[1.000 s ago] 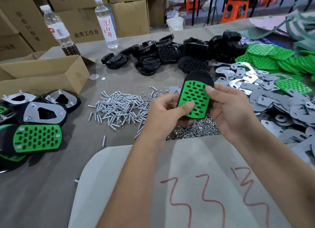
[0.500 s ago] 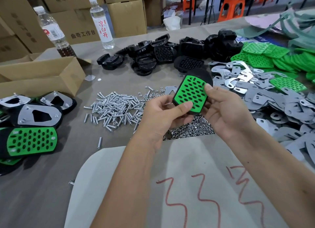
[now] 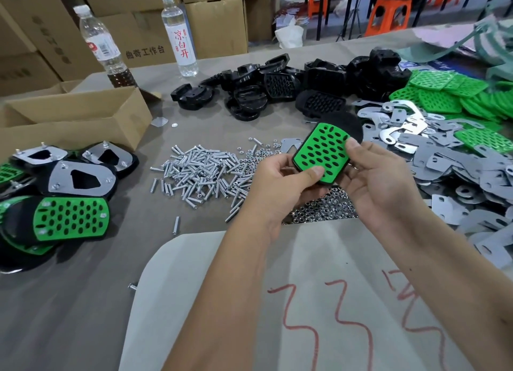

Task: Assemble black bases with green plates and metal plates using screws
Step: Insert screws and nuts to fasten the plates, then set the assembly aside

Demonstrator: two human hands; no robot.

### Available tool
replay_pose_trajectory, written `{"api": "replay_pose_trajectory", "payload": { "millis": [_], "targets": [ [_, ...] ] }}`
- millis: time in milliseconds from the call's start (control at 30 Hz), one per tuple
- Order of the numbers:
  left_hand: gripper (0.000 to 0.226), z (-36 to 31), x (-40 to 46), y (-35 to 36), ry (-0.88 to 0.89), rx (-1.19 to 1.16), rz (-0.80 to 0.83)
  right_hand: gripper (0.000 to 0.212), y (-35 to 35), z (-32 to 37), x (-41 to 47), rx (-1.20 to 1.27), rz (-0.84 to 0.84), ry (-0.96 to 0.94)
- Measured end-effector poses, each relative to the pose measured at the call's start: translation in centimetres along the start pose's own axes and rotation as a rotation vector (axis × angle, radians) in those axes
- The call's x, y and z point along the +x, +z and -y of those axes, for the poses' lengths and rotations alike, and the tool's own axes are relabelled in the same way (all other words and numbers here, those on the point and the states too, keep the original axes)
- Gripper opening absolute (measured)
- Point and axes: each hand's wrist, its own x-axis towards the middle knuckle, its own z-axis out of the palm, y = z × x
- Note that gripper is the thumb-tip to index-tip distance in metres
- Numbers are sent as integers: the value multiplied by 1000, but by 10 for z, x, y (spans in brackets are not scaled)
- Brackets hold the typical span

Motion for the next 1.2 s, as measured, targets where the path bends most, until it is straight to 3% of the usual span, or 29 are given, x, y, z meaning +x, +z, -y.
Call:
{"api": "replay_pose_trajectory", "payload": {
  "millis": [233,333,400,467,533,600,733,833,900,1000,1133,1200],
  "targets": [
    [10,-5,1,-2,-41,7,-17,27,4,-1,1,71,94,44],
    [11,-11,0,-15,-93,76,19,20,8,-1,0,44,102,52],
    [18,-21,-2,-32,-160,72,90,15,15,-1,-1,-31,143,62],
    [42,-29,-2,-50,-172,57,91,13,29,-3,-4,-137,188,83],
    [51,-32,0,-61,-92,102,-11,22,45,-9,-8,-207,231,105],
    [31,-32,1,-64,34,119,-166,15,62,-16,-9,-346,270,65],
    [25,-31,7,-80,150,121,-638,29,76,-25,3,-1181,211,-510],
    [31,-35,9,-101,178,17,-908,34,76,-29,-3,-1421,628,-463],
    [34,-37,9,-110,195,-20,-953,39,75,-37,-8,-1588,838,-426],
    [38,-35,10,-110,181,-29,-924,20,77,-41,-10,-1584,882,-486],
    [33,-31,10,-98,160,-52,-847,13,68,-33,-5,-1596,714,-554],
    [35,-31,11,-92,159,-26,-804,12,55,-25,-3,-1481,581,-569]
  ]
}}
